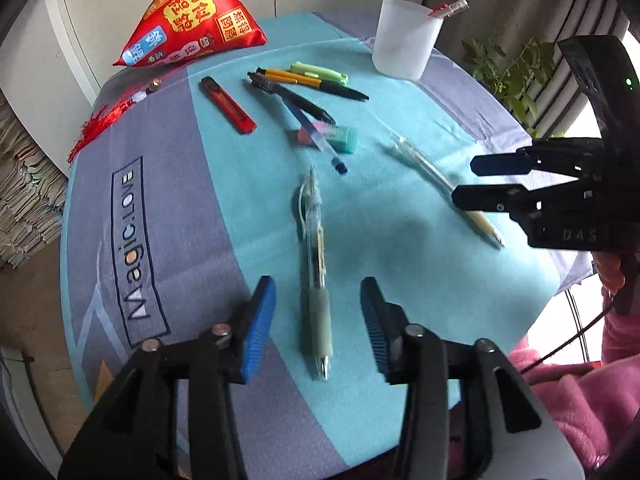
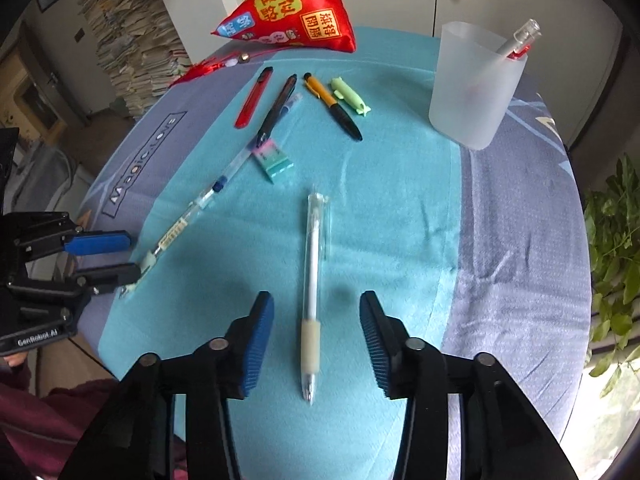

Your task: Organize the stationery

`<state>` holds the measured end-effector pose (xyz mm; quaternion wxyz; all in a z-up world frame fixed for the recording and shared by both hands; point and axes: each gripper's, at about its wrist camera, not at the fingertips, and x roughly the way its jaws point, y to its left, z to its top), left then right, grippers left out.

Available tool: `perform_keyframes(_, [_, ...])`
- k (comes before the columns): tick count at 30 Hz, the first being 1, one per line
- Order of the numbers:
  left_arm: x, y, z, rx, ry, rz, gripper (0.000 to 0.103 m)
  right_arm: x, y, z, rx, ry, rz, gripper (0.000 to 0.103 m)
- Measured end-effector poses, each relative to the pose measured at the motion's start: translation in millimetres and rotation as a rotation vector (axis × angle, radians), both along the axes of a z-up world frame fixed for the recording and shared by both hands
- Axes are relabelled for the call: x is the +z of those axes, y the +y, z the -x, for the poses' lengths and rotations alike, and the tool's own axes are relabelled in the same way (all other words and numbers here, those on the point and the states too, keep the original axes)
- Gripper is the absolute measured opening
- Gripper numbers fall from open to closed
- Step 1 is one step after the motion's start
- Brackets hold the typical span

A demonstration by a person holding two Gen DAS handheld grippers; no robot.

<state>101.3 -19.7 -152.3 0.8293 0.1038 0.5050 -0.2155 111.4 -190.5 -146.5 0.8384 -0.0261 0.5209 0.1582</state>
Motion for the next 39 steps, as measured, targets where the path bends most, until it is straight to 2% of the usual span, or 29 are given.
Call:
perform_keyframes(3, [-0.9, -10.4, -18.1, 0.026, -0.025, -0.003, 0.045, 4.2, 9.1, -13.1, 0.006, -0.029, -0.012, 0.048])
perform_keyframes(9, [-5.3, -21.7, -38.8, 0.009, -0.004, 0.003, 0.045, 3.6, 22.9, -31.8, 0.001, -0.041, 0.06, 0.047])
perform_keyframes(12, [-5.5, -24.1, -44.4, 0.009, 0.003, 0.01, 0.043, 4.1, 25.0, -38.8, 0.002, -0.038, 0.064, 0.047])
perform_keyframes(14, [-5.1, -25.9, -47.7, 0.008, 0.006, 0.014, 0.033, 3.4, 25.8, -43.2, -0.001, -0.034, 0.062, 0.047])
perform_keyframes(16, [-6.8, -27.5, -48.8, 0.005, 0.017, 0.023, 0.014, 1.8, 26.7, -48.2, -0.005, -0.024, 0.061, 0.047])
perform_keyframes(17, [-8.1, -28.1, -48.5, 0.002, 0.023, 0.024, 0.013, 0.5, 27.1, -50.9, -0.009, -0.015, 0.06, 0.047])
perform_keyframes(19, [-9.8, -28.6, -47.2, 0.004, 0.023, 0.018, 0.013, -2.8, 27.5, -56.0, -0.021, 0.006, 0.057, 0.047])
perform_keyframes(21, [-10.3, -27.5, -46.2, 0.005, 0.031, 0.029, 0.013, -7.3, 28.1, -59.0, -0.026, 0.025, 0.065, 0.043])
perform_keyframes(23, [-10.2, -25.9, -46.7, 0.006, 0.041, 0.04, 0.013, -12.5, 29.2, -60.2, -0.027, 0.045, 0.079, 0.026])
perform_keyframes(25, [-10.1, -24.2, -47.8, 0.009, 0.047, 0.047, 0.013, -11.5, 30.0, -60.2, -0.026, 0.042, 0.089, 0.016])
perform_keyframes(33, [-4.5, -15.4, -46.5, 0.039, 0.044, 0.057, 0.012, 12.8, 13.0, -45.5, -0.083, -0.027, 0.029, 0.015])
perform_keyframes(39, [20.4, -7.6, -36.9, 0.045, -0.008, 0.102, 0.012, 50.0, 2.8, -21.0, -0.104, -0.14, 0.005, 0.015])
